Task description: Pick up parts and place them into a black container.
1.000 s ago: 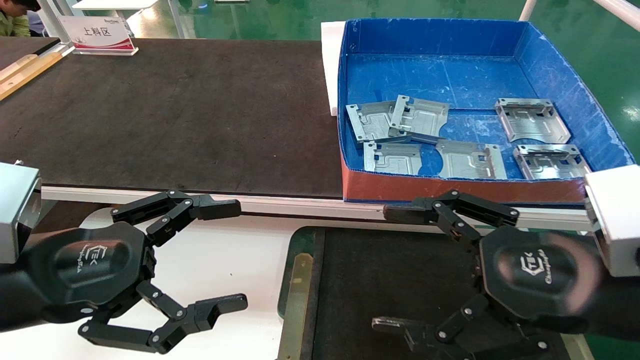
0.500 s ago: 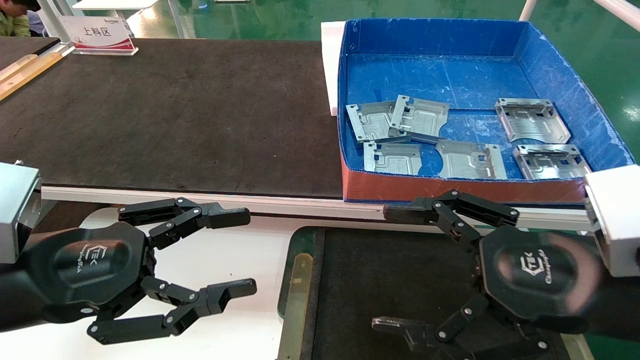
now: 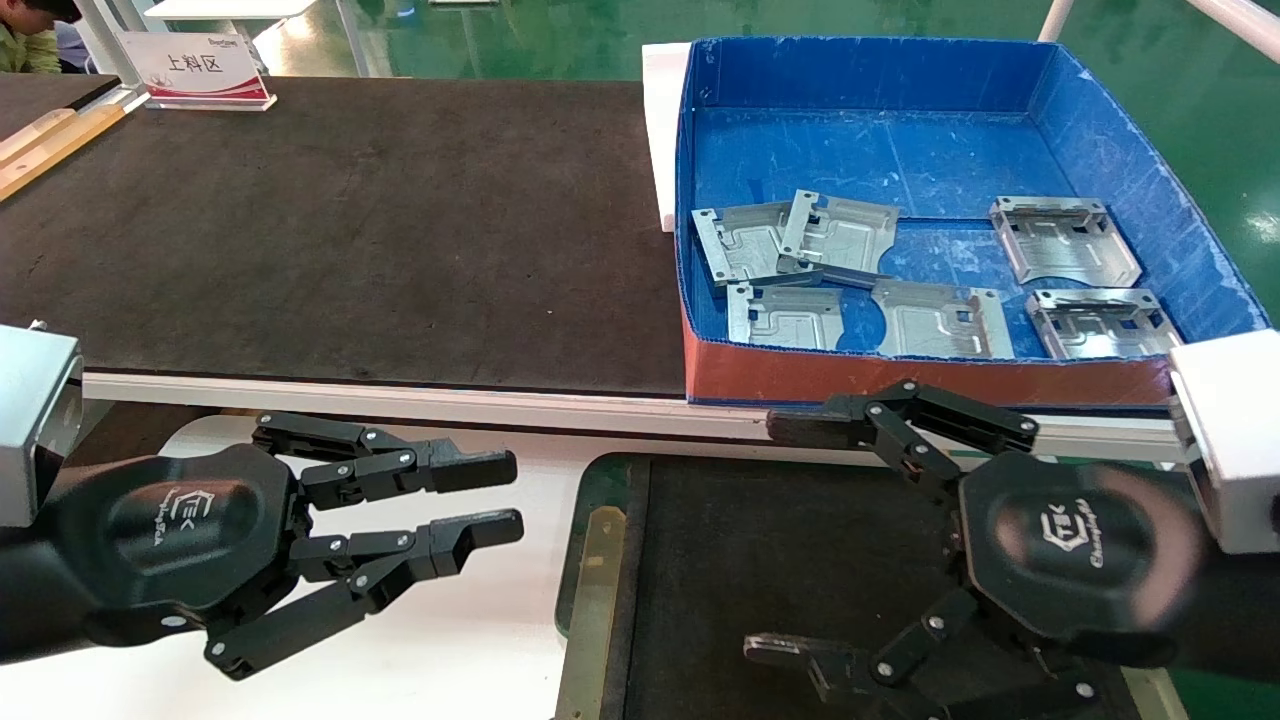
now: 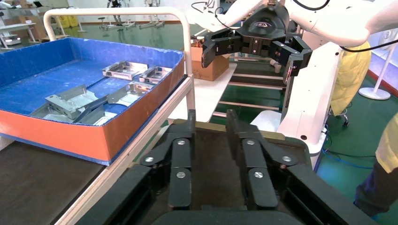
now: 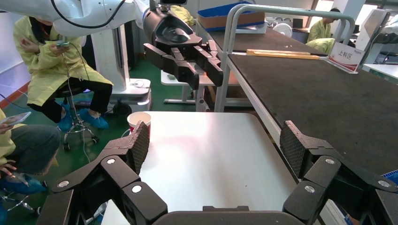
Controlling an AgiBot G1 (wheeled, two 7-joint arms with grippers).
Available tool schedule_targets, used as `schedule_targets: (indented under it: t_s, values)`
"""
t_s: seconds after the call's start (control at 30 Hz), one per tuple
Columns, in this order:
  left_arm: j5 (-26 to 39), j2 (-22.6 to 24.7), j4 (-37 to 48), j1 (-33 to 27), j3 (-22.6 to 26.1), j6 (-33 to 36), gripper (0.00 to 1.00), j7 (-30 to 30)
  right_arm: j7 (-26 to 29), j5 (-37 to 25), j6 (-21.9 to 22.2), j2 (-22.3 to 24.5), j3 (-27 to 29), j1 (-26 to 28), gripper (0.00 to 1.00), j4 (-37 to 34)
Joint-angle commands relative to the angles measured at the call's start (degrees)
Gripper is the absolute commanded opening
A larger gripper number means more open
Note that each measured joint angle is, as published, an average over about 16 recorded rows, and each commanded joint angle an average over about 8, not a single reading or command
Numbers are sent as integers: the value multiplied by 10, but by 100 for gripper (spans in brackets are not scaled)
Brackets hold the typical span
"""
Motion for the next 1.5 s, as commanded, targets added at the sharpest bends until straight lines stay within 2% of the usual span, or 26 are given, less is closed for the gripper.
schedule_targets:
  t_s: [0.03, 0.5, 0.53, 0.77, 0.8, 1.33, 1.5]
  values:
    - [0, 0, 0, 0, 0, 0, 0, 0, 0, 0, 0, 0, 0, 0, 100, 0]
    - [0, 0, 0, 0, 0, 0, 0, 0, 0, 0, 0, 0, 0, 0, 100, 0]
    - [0, 0, 0, 0, 0, 0, 9, 0, 0, 0, 0, 0, 0, 0, 100, 0]
    - [0, 0, 0, 0, 0, 0, 97, 0, 0, 0, 0, 0, 0, 0, 100, 0]
    - [0, 0, 0, 0, 0, 0, 100, 0, 0, 0, 0, 0, 0, 0, 100, 0]
    - [0, 0, 0, 0, 0, 0, 100, 0, 0, -1, 1, 0, 0, 0, 100, -1]
    - [0, 0, 0, 0, 0, 0, 100, 0, -3, -18, 22, -4, -1, 11, 100, -11]
